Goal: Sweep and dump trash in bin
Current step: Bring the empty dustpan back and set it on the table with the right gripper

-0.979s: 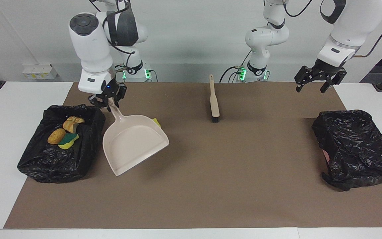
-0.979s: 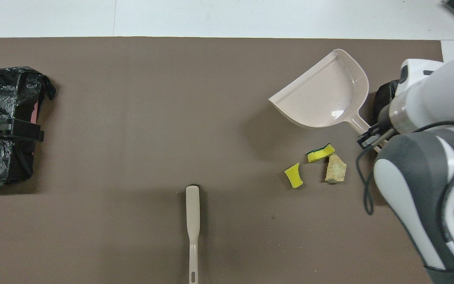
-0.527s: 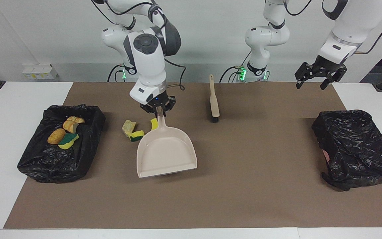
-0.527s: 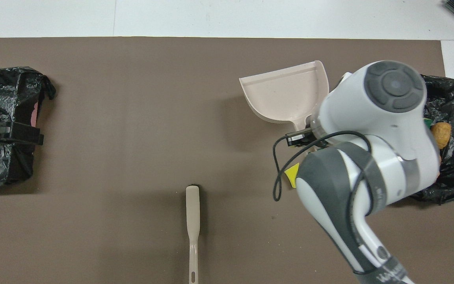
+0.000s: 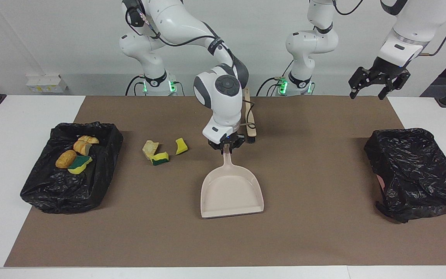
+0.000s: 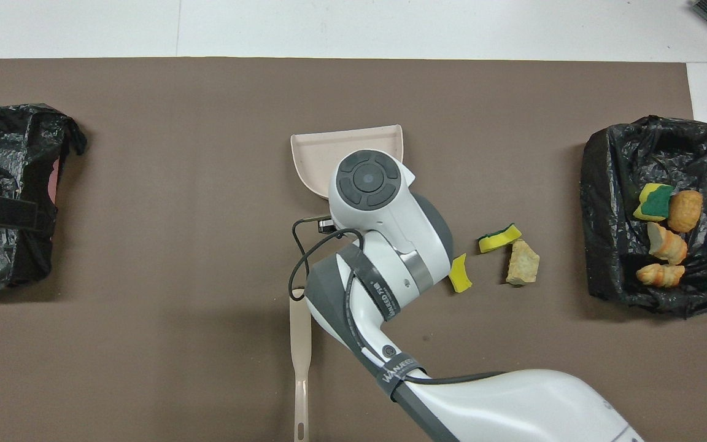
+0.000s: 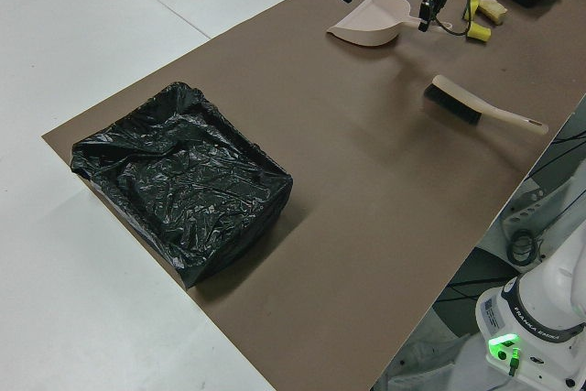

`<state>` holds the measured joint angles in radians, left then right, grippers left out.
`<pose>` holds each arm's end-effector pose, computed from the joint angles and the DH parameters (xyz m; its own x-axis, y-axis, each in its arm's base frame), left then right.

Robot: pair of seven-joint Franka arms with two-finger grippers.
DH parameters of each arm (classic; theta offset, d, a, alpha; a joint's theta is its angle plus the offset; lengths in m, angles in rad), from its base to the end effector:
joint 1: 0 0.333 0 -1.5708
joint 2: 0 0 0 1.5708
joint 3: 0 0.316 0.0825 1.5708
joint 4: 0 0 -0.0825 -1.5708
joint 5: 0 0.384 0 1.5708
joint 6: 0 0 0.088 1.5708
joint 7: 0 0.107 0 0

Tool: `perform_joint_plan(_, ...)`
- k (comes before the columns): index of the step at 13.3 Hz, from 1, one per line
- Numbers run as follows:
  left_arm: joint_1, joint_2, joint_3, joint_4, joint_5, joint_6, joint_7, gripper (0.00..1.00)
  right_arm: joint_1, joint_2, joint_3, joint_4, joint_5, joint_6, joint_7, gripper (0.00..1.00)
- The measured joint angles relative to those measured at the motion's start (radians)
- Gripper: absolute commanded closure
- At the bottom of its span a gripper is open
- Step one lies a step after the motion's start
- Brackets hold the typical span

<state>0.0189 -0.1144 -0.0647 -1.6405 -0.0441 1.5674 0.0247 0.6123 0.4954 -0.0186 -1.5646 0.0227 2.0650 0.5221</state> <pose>0.5174 -0.0306 0.6526 0.9966 -0.0704 0.0419 -0.0719 -0.9968 0.0356 0.5695 0.3879 0.3577 0.9980 0.0631 -0.0012 0.0631 -0.9979 -0.0122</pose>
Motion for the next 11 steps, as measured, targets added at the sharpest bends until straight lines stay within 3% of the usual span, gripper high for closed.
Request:
perform_joint_plan(2,-0.001,-0.007,-0.001,0.003,0.0,-0.02,0.0,0.0,0.009,0.01,-0.001,0.012,0.003,0.02,0.015,0.0)
perform_joint_plan(7,-0.002,-0.021,0.0,0.005,0.0,-0.034,0.0,0.0,0.014,-0.003,-0.003,0.028,0.004,-0.006,0.014,0.0)
perform_joint_plan(11,-0.002,-0.021,0.002,0.005,0.0,-0.034,0.0,0.0,-0.003,-0.118,-0.008,0.032,0.004,-0.165,-0.075,0.0)
